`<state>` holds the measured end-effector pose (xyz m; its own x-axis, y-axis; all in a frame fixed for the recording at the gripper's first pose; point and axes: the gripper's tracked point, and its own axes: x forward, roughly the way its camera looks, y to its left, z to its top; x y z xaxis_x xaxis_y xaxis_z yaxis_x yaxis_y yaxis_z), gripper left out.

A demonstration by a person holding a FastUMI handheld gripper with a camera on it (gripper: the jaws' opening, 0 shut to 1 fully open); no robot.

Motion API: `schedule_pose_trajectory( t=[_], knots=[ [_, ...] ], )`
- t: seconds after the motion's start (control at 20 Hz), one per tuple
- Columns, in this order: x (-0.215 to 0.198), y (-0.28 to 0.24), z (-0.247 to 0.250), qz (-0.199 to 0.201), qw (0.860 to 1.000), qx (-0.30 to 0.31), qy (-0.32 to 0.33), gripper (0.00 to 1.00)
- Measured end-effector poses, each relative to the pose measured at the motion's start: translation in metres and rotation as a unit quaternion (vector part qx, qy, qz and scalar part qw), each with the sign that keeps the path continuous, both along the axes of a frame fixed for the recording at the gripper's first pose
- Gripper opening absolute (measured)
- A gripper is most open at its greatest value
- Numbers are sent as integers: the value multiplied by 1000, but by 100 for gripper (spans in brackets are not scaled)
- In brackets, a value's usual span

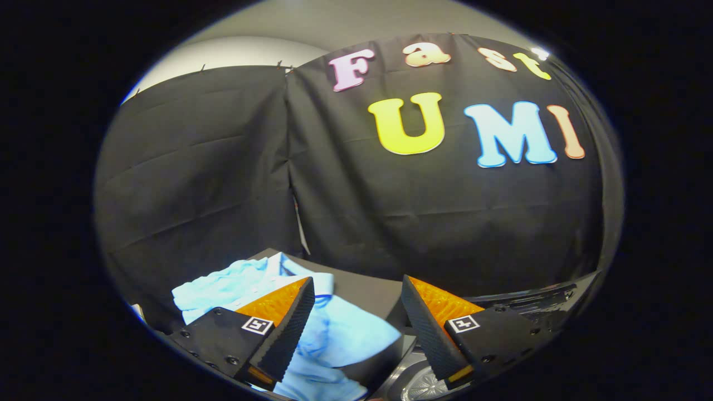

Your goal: Put the clothes into the washing machine and then close the washing machine lid.

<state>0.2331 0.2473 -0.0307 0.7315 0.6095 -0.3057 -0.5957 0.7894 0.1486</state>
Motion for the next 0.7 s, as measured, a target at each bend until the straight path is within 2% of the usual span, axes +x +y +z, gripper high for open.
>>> schedule_pose_trajectory(
  t=[0.3, 0.45, 0.55, 0.7],
  knots=[
    [-52, 73, -16, 68, 996, -30, 42, 98],
    [-74, 100, -38, 103, 990, -73, 63, 98],
    [-86, 114, -49, 118, 986, -97, 72, 98],
    [-93, 127, -62, 121, 982, -123, 81, 98]
  ],
)
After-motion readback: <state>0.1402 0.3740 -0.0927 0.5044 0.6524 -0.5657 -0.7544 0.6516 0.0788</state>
